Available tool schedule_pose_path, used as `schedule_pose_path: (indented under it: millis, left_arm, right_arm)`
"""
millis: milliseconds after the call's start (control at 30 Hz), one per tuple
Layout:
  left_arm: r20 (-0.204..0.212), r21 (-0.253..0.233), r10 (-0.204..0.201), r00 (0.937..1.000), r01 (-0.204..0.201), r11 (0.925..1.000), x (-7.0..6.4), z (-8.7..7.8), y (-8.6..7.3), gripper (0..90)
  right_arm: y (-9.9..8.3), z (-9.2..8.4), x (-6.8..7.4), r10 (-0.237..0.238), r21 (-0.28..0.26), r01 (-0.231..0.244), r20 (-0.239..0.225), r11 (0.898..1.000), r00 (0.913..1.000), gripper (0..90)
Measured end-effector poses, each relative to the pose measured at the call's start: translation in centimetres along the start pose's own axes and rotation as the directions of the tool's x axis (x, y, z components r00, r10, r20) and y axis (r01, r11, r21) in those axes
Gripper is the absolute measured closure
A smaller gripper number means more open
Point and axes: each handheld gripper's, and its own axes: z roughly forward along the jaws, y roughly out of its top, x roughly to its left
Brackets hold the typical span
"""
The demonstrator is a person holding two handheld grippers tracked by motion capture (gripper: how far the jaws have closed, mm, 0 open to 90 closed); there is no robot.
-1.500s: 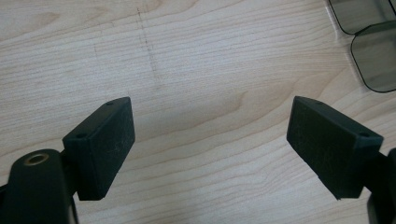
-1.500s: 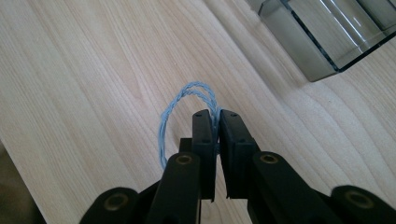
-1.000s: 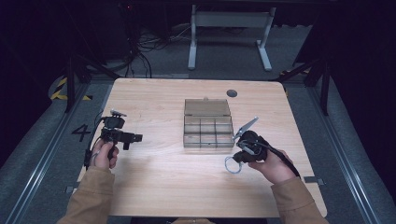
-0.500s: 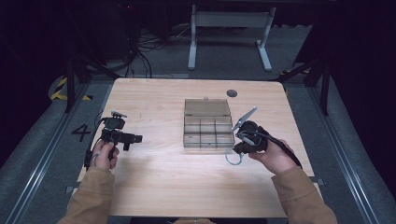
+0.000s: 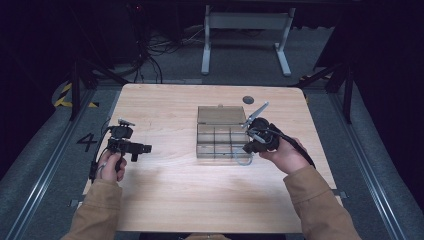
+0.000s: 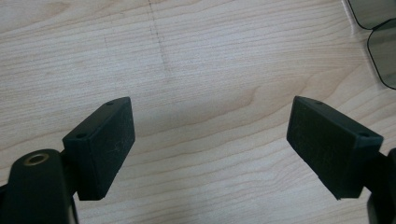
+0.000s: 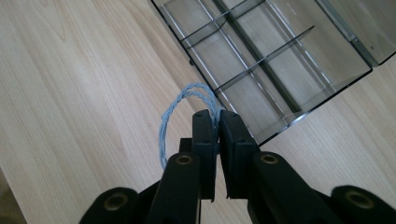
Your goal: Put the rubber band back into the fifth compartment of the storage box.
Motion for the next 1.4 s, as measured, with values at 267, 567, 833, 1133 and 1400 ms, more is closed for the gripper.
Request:
schedule_pose_path:
  millis: [267, 567, 833, 1133, 1400]
  left_arm:
    - [0.002, -0.003, -0.005, 1.0000, 0.005, 1.0000, 0.0, 0.0, 0.0, 16.1]
    - [0.002, -0.003, -0.006, 1.0000, 0.006, 1.0000, 0.1, 0.0, 0.0, 16.1]
    - [0.002, -0.002, -0.005, 1.0000, 0.005, 1.0000, 0.1, -0.1, 0.0, 16.1]
    - [0.003, -0.004, 0.000, 1.0000, 0.000, 1.0000, -0.1, -0.1, 0.0, 16.1]
    - [0.004, -0.005, -0.002, 1.0000, 0.002, 1.0000, 0.0, -0.1, 0.0, 16.1]
  right_arm:
    - [1.5, 0.1, -0.7, -0.001, 0.001, 0.001, 0.001, 1.000, 1.0000, 85.4]
    - [3.0, 0.7, -1.3, -0.001, 0.002, 0.001, 0.010, 1.000, 0.9999, 85.4]
    - [4.3, 2.0, -1.8, 0.004, 0.009, -0.004, 0.020, 1.000, 0.9998, 85.4]
    - [5.5, 3.0, -2.3, 0.033, -0.018, -0.033, 0.033, 0.999, 0.9989, 85.4]
    - [6.1, 4.3, -2.5, 0.040, 0.008, -0.040, 0.038, 0.999, 0.9985, 85.4]
